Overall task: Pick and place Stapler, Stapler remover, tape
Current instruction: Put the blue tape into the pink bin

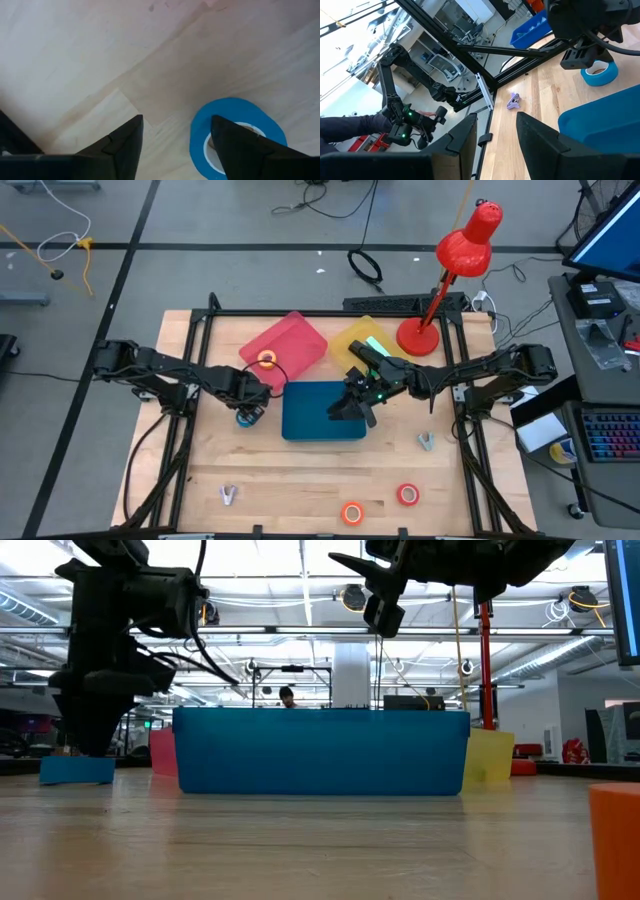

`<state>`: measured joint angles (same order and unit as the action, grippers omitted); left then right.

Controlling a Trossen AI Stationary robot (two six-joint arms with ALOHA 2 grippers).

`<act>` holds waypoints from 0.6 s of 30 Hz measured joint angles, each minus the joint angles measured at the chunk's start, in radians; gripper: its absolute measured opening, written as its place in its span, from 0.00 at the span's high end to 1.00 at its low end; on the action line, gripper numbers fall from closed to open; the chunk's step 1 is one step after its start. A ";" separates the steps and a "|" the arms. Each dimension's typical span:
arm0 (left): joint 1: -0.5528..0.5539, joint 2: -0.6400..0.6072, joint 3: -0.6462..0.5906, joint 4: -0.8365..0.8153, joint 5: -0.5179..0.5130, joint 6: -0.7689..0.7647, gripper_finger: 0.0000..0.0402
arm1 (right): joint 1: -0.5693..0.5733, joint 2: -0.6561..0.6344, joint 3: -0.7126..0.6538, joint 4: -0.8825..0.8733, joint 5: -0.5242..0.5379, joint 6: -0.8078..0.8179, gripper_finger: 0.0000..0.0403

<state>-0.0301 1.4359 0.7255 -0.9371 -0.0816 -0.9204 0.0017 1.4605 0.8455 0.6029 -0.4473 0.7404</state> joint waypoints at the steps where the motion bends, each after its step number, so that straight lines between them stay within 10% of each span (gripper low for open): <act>1: 0.000 0.000 0.000 0.000 0.002 -0.006 0.40 | 0.000 0.000 0.000 0.000 0.000 -0.001 0.68; 18: -0.008 -0.118 -0.004 -0.001 0.068 -0.073 0.37 | 0.000 0.000 0.000 0.007 0.002 -0.001 0.68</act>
<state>-0.0384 1.3177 0.7219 -0.9384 -0.0138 -0.9936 0.0013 1.4605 0.8455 0.6094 -0.4457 0.7399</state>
